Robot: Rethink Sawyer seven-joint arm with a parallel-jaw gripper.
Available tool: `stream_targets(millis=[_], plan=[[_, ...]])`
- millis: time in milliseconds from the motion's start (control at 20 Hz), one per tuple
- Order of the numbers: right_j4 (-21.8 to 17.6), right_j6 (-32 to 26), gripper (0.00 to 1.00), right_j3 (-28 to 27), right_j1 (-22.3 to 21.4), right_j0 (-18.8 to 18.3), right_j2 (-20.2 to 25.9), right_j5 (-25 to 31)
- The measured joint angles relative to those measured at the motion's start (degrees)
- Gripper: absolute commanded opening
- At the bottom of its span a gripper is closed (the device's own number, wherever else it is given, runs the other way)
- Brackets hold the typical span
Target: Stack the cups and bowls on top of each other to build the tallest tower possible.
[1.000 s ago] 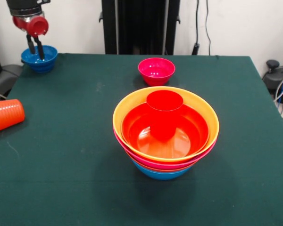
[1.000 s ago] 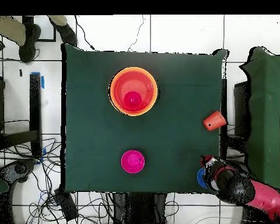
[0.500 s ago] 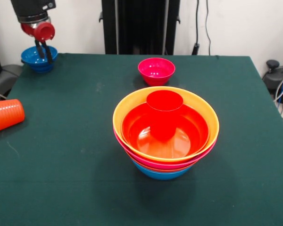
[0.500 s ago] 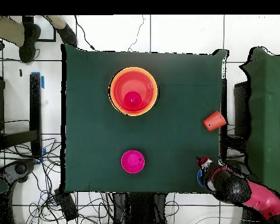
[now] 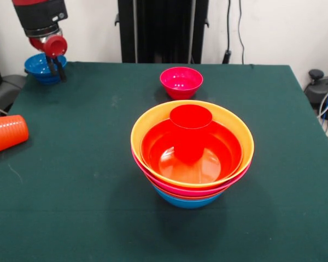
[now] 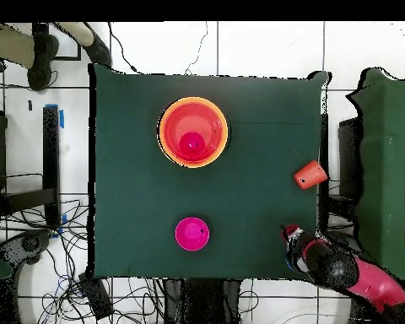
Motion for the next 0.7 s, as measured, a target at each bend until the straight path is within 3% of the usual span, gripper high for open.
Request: stream_targets(millis=[500, 550, 700], plan=[[0.00, 0.00, 1.00, -1.84, 1.94, -0.09, 0.01, 0.01], [0.00, 0.00, 0.00, -2.07, 2.11, -0.34, 0.00, 0.01], [0.00, 0.00, 0.00, -2.10, 2.12, -0.48, 0.00, 0.01]])
